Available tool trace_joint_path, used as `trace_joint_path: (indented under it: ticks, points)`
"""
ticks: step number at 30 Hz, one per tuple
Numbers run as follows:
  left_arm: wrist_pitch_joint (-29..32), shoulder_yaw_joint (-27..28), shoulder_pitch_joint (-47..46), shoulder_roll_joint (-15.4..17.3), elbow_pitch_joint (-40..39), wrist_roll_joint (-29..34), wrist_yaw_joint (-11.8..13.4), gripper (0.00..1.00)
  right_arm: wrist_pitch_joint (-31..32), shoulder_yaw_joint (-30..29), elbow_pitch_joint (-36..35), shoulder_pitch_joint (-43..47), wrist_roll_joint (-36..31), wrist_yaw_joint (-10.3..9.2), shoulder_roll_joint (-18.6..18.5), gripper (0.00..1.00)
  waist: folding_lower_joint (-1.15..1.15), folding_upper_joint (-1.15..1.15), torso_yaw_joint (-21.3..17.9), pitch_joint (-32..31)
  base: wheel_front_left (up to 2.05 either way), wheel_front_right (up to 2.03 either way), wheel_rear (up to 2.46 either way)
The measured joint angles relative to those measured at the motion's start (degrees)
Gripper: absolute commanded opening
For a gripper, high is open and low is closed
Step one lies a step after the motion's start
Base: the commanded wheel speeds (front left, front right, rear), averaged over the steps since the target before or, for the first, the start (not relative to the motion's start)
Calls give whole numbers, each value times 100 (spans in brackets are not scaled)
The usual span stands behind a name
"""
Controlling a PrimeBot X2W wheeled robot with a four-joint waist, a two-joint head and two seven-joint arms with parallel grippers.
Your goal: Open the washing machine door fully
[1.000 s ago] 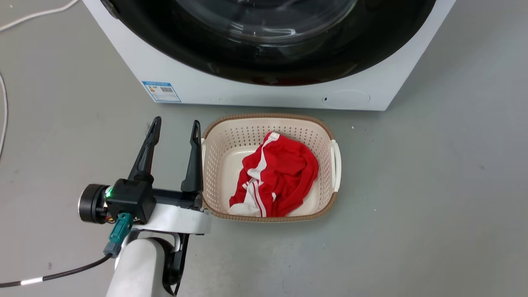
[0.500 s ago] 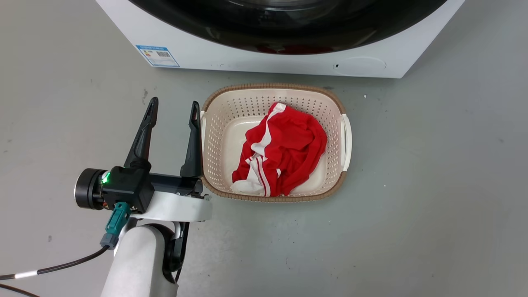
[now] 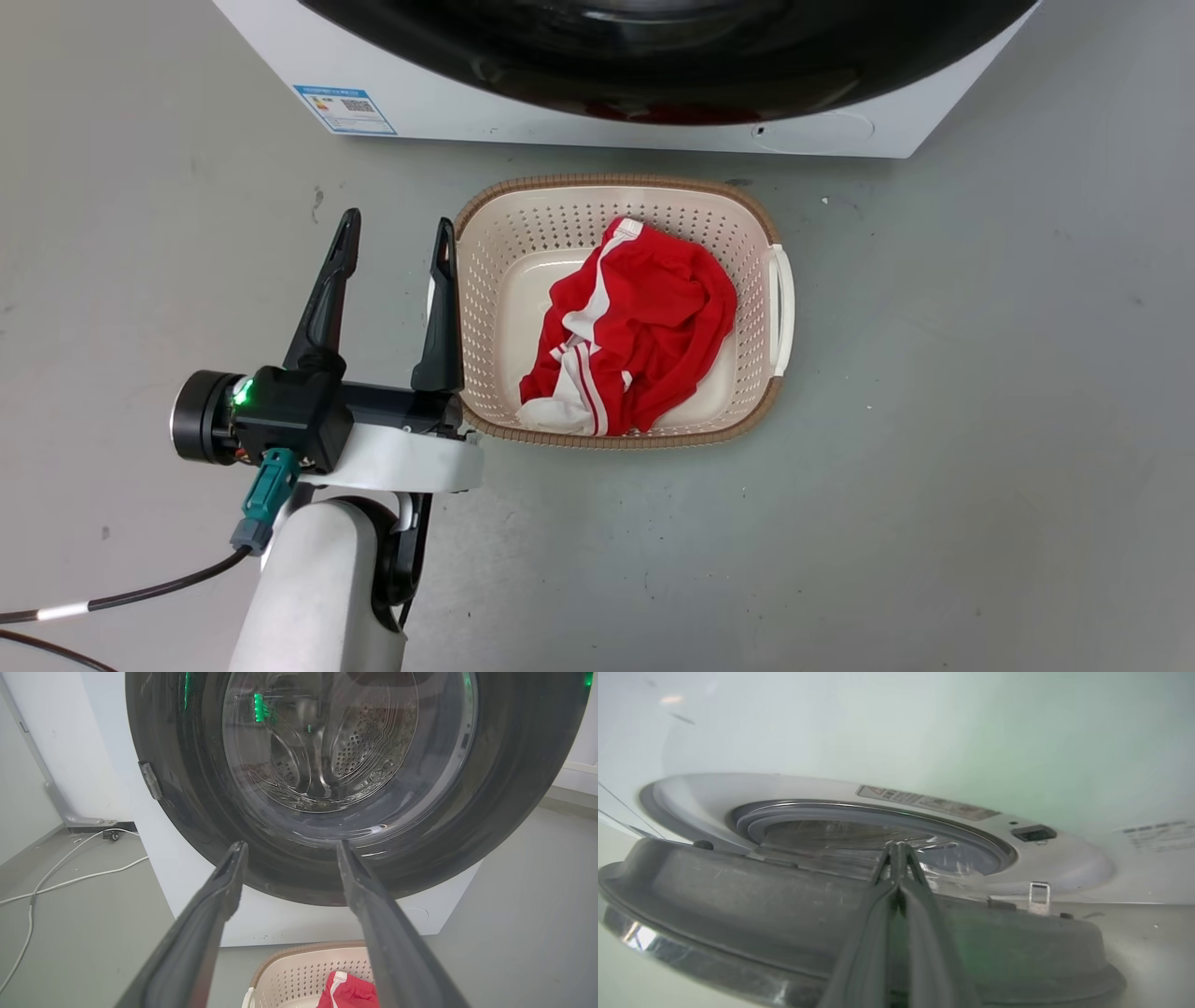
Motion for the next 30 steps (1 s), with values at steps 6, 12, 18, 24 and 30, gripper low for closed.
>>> trace_joint_path:
  ticks: [6,12,18,24,30]
  points:
    - [0,-8,-1,0,48,-2,5,100,566,-19,-366,310,208,1,-12,0,0,0,-60,-107,0,0,0]
    - [-1,-2,1,-1,121,2,4,100,966,-52,-705,693,397,0,-30,0,0,0,-131,-285,0,0,0]
    - [-1,45,129,-1,213,33,1,100,1318,-69,-1058,1209,593,0,11,0,0,0,-203,-555,0,0,0]
    - [0,68,309,-1,307,70,-48,100,1590,-46,-1403,1820,780,1,133,0,0,0,-270,-885,0,0,0]
    - [0,112,525,15,415,110,-110,100,1734,40,-1704,2419,879,1,318,0,0,0,-319,-1238,0,0,0]
